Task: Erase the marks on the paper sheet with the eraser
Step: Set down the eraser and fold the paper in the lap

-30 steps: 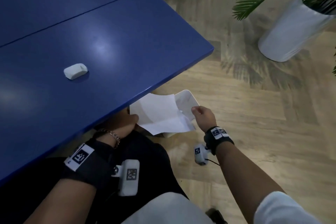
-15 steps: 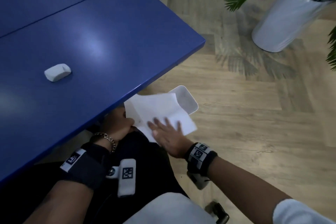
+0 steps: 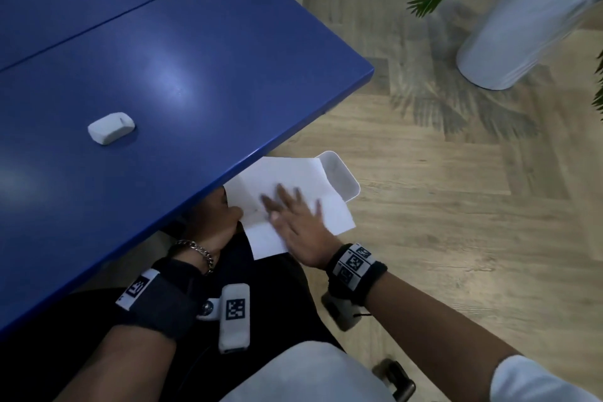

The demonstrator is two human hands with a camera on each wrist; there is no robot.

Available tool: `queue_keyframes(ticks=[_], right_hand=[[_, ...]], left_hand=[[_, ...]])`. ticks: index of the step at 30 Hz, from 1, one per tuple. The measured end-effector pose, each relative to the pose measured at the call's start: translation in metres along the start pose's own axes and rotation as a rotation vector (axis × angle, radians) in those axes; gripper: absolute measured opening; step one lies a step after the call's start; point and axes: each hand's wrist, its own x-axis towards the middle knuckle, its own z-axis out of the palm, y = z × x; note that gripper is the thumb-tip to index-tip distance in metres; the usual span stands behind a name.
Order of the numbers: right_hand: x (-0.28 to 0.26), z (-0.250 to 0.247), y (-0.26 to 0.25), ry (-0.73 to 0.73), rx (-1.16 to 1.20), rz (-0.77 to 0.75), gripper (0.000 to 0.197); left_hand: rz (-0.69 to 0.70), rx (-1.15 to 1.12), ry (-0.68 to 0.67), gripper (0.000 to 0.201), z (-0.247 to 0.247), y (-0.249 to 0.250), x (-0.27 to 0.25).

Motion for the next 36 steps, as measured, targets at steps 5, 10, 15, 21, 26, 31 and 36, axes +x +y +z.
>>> queue_keyframes(ticks=[5,10,15,21,26,31,36], right_hand=[[0.001,-0.007,0.092,0.429,-0.007,0.515,0.054],[-0.017,-0.012,0.123,0.422,1.012,0.859,0.04],[-0.021,-0.006,0.124,0.356,1.378,0.763,0.015],[-0.009,-0.014,0.134,0.462,1.228,0.764,0.009],[-0.002,-0.017,0.136,0.498,1.194,0.799,0.003],[-0.001,-0.035,0.102,0.618,0.591,0.683,0.055],[-0.005,-0.047,-0.028,0.169,0.281,-0.119,0.058]], left_hand=[[-0.005,-0.02,-0.003,0.027,0.001,0.003,-0.004],[-0.045,-0.139,0.025,0.03,0.006,0.01,-0.007],[-0.13,-0.166,0.072,0.025,0.01,0.012,-0.004],[-0.036,0.162,0.139,0.039,0.003,0.011,-0.007],[-0.025,0.234,0.101,0.039,0.003,0.013,-0.004],[-0.033,0.27,0.121,0.037,0.005,0.016,-0.004],[-0.05,0.178,0.118,0.031,0.008,0.018,-0.007]])
